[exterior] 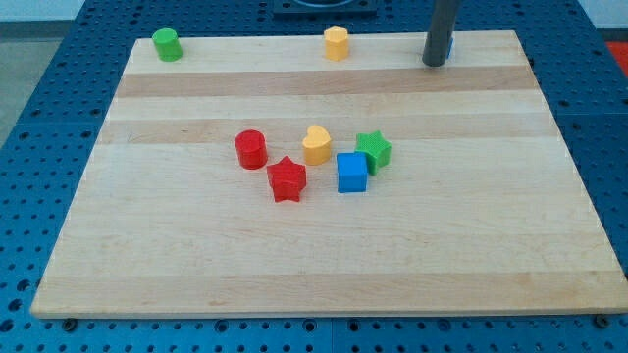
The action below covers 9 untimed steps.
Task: Tap the left side of the blue triangle
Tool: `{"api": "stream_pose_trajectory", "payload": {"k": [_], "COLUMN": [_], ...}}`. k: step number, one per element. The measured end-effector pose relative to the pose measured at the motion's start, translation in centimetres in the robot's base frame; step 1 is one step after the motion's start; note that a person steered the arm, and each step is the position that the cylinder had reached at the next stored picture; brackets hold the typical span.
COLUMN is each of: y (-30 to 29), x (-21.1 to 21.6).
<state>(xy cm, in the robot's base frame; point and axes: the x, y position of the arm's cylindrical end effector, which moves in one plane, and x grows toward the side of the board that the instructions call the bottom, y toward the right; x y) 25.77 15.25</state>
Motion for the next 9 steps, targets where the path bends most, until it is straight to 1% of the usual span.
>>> {"api": "stream_pose_trajectory", "payload": {"k": [5, 7, 9], "y": [-3.3, -3.3, -2.7], "x": [-1.1, -2.9, -2.9]}}
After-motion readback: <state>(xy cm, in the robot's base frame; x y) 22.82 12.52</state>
